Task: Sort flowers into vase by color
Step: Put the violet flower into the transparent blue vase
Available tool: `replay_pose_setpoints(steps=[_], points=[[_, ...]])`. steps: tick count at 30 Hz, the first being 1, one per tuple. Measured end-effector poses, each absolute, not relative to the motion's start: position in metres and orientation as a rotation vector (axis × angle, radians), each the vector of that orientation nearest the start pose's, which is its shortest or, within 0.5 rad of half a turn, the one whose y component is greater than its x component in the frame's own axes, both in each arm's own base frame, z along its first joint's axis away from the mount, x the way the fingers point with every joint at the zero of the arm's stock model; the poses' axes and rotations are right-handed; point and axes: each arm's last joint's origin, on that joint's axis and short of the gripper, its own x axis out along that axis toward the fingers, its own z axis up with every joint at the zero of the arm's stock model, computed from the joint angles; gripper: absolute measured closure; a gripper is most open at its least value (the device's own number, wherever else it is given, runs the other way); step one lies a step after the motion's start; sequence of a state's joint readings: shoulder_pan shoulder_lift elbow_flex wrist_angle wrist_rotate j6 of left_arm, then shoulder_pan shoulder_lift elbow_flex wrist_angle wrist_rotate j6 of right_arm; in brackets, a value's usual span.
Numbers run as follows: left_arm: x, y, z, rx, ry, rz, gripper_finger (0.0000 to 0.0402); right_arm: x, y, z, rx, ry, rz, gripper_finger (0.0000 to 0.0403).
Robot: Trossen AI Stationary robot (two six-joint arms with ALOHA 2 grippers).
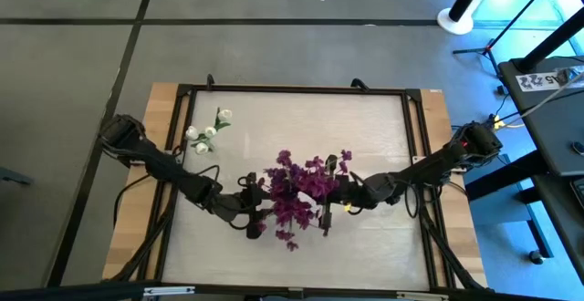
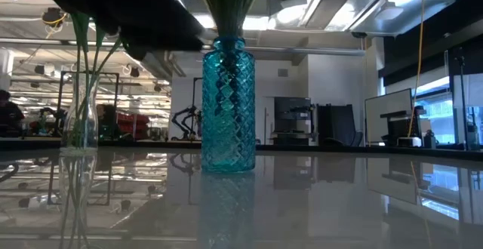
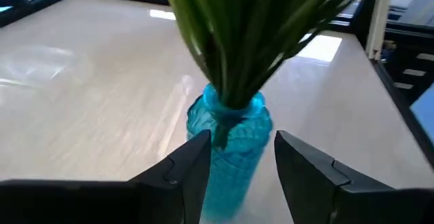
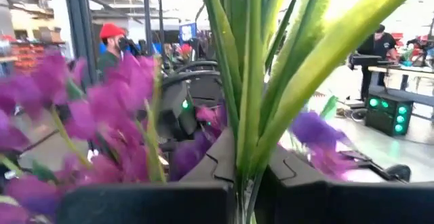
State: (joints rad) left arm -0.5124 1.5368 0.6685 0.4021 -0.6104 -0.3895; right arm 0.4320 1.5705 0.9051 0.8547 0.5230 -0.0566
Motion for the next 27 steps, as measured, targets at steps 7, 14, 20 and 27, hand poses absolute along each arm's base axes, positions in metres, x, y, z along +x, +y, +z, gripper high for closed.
replay_pose_setpoints(steps=[7, 14, 20, 27], points=[[0.278, -0.125, 0.170, -0.107, 0.340, 0.190, 0.0227, 0.320, 0.132, 0.273, 0.031, -0.159, -0.102, 0.0386], [0.280, -0.121, 0.170, -0.111, 0.332, 0.202, 0.0219, 0.310, 0.127, 0.264, 0.030, -0.212, -0.118, 0.0386], [0.280, -0.121, 0.170, -0.109, 0.334, 0.202, 0.0219, 0.303, 0.124, 0.275, 0.018, -0.287, -0.114, 0.0386], [0.280, -0.121, 0.170, -0.108, 0.336, 0.201, 0.0219, 0.295, 0.121, 0.292, 0.023, -0.361, -0.089, 0.0386]])
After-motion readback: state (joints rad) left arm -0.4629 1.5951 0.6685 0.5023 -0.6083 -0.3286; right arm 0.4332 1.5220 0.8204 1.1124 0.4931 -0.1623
